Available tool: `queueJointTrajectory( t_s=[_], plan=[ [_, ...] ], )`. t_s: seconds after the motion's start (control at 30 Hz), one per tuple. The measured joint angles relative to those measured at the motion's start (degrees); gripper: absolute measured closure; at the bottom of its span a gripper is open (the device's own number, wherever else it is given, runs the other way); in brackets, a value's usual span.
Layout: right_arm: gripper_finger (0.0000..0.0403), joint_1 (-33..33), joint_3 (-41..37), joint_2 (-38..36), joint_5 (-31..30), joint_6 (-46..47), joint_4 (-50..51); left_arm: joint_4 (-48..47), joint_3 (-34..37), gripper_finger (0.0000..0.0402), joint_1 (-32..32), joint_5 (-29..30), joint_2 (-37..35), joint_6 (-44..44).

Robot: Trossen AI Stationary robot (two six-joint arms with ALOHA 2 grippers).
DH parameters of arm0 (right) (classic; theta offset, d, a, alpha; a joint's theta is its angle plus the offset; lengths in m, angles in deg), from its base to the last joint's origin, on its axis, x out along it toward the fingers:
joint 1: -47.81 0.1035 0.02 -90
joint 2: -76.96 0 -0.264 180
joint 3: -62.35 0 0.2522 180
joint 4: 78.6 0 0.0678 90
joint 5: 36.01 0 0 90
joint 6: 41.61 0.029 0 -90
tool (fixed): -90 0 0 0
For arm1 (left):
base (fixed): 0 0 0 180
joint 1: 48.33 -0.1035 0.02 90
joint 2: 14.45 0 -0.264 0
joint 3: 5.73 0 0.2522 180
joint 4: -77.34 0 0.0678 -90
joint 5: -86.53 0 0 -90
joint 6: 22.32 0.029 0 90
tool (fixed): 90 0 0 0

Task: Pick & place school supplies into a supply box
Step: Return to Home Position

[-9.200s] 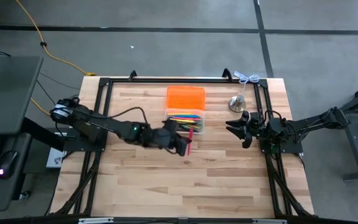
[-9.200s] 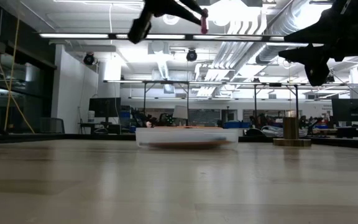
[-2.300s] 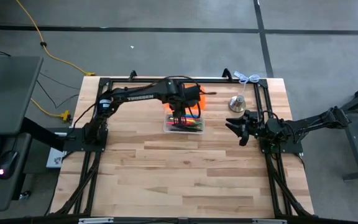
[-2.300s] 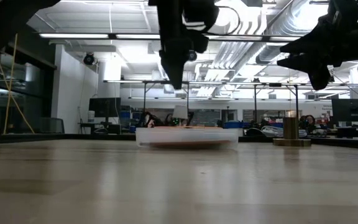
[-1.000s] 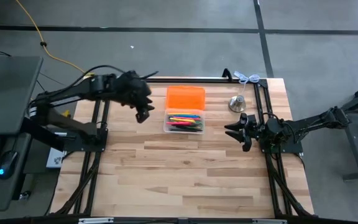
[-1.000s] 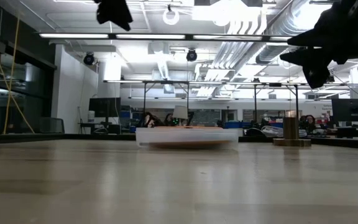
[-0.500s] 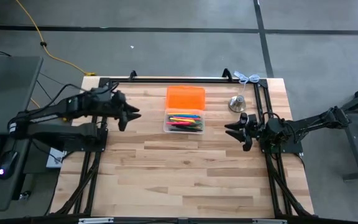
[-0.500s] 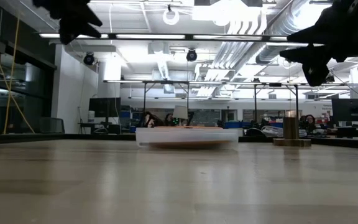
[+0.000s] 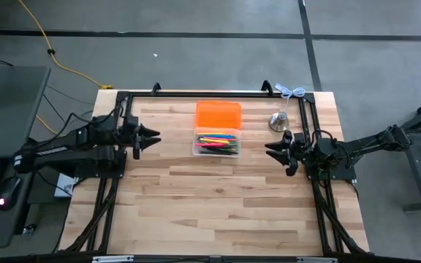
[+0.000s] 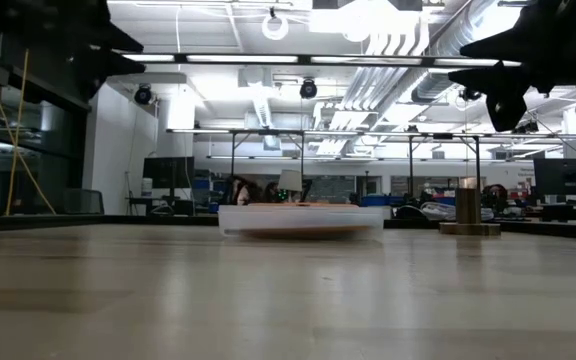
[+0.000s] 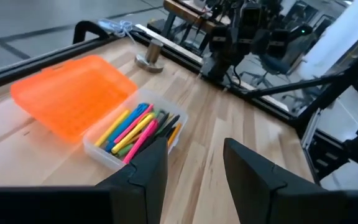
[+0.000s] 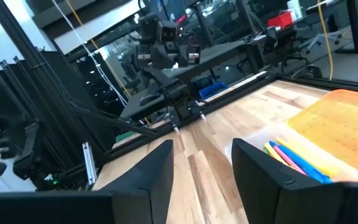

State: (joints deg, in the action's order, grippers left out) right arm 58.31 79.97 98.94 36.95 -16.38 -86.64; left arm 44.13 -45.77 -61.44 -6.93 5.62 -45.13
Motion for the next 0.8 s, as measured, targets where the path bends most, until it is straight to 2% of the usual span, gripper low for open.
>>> queueJointTrajectory(
  t_s=[0.43,0.6,0.7,0.8],
  plan=[
    [0.0263,0.0,0.0,0.02,-1.27,0.02,0.07,18.33,11.43,0.022,0.04,-4.9,-0.48,0.26],
    [0.0263,-0.01,0.0,0.02,-1.27,0.0,0.09,19.3,12.45,0.022,3.69,-6.37,-0.46,0.02],
    [0.0263,0.0,0.0,0.02,-1.24,-0.07,0.09,19.3,12.45,0.022,7.95,-4.19,-0.48,0.35],
    [0.0263,0.0,0.0,0.02,-1.11,-0.31,0.13,19.34,12.45,0.022,12.96,2.36,-0.48,0.46]
  ],
)
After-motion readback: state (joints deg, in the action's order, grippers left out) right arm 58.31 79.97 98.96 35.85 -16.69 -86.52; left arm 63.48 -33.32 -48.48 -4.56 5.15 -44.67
